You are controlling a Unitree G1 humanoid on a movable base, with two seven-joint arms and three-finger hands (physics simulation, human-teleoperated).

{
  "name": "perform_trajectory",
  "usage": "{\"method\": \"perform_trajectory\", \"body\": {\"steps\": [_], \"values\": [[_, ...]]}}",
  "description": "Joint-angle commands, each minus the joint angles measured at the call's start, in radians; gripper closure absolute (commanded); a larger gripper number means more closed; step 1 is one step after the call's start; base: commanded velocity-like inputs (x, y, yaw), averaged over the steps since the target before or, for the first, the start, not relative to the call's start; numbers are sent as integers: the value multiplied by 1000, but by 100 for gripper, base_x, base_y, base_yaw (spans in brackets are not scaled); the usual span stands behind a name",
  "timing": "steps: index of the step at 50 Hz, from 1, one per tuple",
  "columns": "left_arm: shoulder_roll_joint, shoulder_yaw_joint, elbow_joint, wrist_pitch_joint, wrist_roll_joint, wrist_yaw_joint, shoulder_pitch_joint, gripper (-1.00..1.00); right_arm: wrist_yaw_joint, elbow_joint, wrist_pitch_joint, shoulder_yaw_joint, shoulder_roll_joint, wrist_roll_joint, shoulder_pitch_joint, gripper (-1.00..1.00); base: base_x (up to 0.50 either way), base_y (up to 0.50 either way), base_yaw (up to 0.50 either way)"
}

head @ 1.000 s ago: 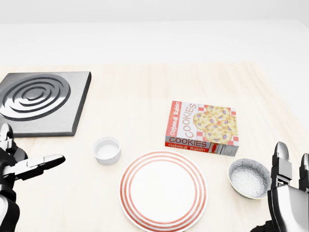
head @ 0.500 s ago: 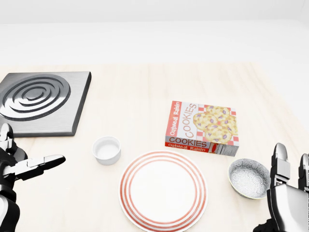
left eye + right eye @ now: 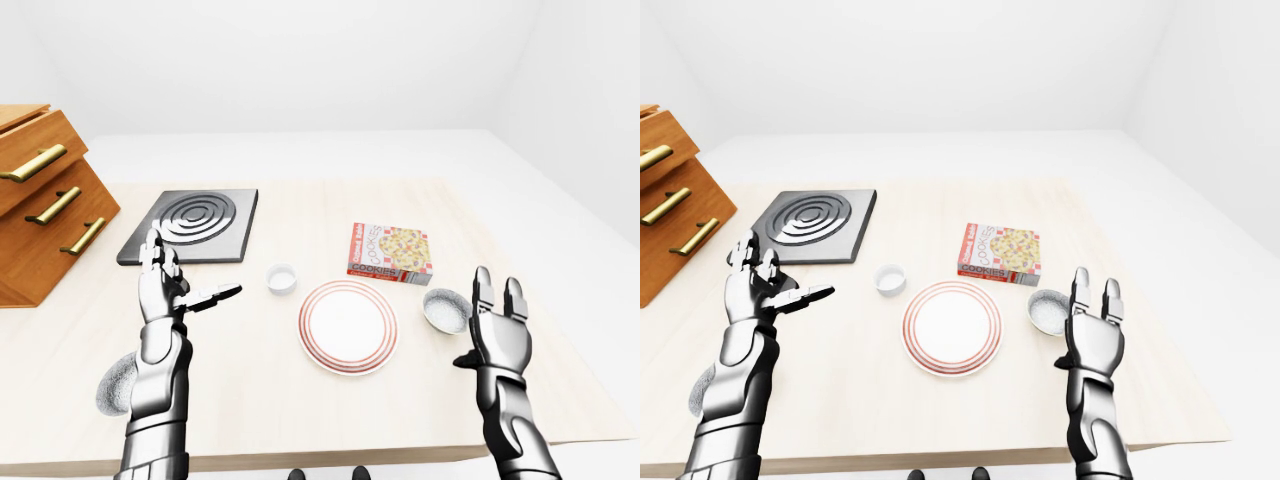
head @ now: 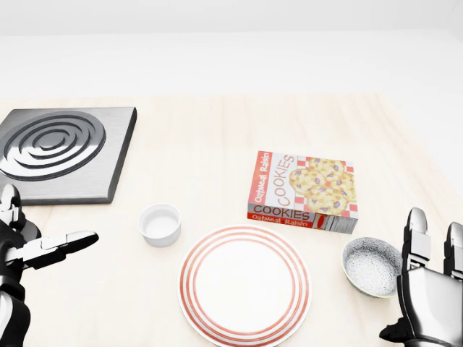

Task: Pick the akita bowl next to the plate and place it on the plate.

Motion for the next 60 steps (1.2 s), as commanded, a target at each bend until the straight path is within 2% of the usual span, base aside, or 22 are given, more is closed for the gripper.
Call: {"method": "perform_trajectory", "body": {"steps": [1,6,7,8,9,10,15,20,24,26,29,30,32,40,45,49,50,52,53,54,55,60], "values": [[-2,1,-2,1,-1,-1,2,-100,-59,79,0,9,-28,12,-51,-100,0,0,0],[-1,1,0,1,-2,0,0,-100,-83,123,-8,10,-37,18,-71,-100,0,0,0],[-2,0,-17,14,-3,3,4,-100,-91,139,-11,11,-40,21,-78,-100,0,0,0],[-2,0,-19,16,-3,4,4,-100,-92,142,-11,12,-41,22,-79,-100,0,0,0],[-1,2,20,-12,-3,-4,-4,-100,-97,150,-13,15,-43,23,-83,-100,0,0,0],[-1,2,22,-14,-3,-4,-5,-100,-97,151,-13,15,-43,23,-83,-100,0,0,0],[0,0,2,4,-7,2,-2,-100,-103,194,-21,27,-54,30,-105,-100,0,0,0],[2,1,21,-9,-8,-2,-6,-100,-103,226,-27,35,-60,34,-122,-100,0,0,0],[2,1,0,6,-9,2,-1,-100,-103,249,-32,40,-64,36,-133,-100,0,0,0],[1,1,10,-3,-8,-1,-2,-100,-103,277,-37,44,-68,37,-143,-100,0,0,0],[2,2,7,0,-9,-1,-1,-100,-103,280,-43,47,-71,40,-144,-100,0,0,0],[1,2,34,-23,-7,-5,-5,-100,-103,257,-36,45,-72,40,-141,-100,0,0,0],[1,1,18,-13,-9,-2,0,-100,-103,248,-34,44,-75,37,-147,-100,0,0,0],[1,1,19,-13,-9,-2,0,-100,-103,293,-31,38,-103,26,-197,-100,0,0,0],[-1,2,-5,3,-9,1,7,-100,-103,272,-33,43,-97,18,-179,-100,0,0,0],[-1,2,2,0,-8,0,3,-100,-103,264,-45,52,-90,4,-168,-100,0,0,0],[0,3,17,-10,-8,-2,-1,-100,-103,265,-52,58,-88,-5,-163,-100,0,0,0],[0,2,16,-10,-8,-2,0,-100,-98,249,-49,56,-84,-8,-153,-100,0,0,0],[0,2,11,-6,-9,-1,1,-100,-99,212,-56,58,-77,-11,-130,84,0,0,0],[0,2,7,-3,-9,0,2,-100,-98,193,-66,58,-68,-9,-109,100,0,0,0],[0,2,20,-14,-8,-3,-1,-100,-101,186,-71,57,-64,-11,-100,100,0,0,0],[2,2,15,-11,-9,-3,0,-100,-103,126,-83,46,-46,-12,-43,100,0,0,0]]}}
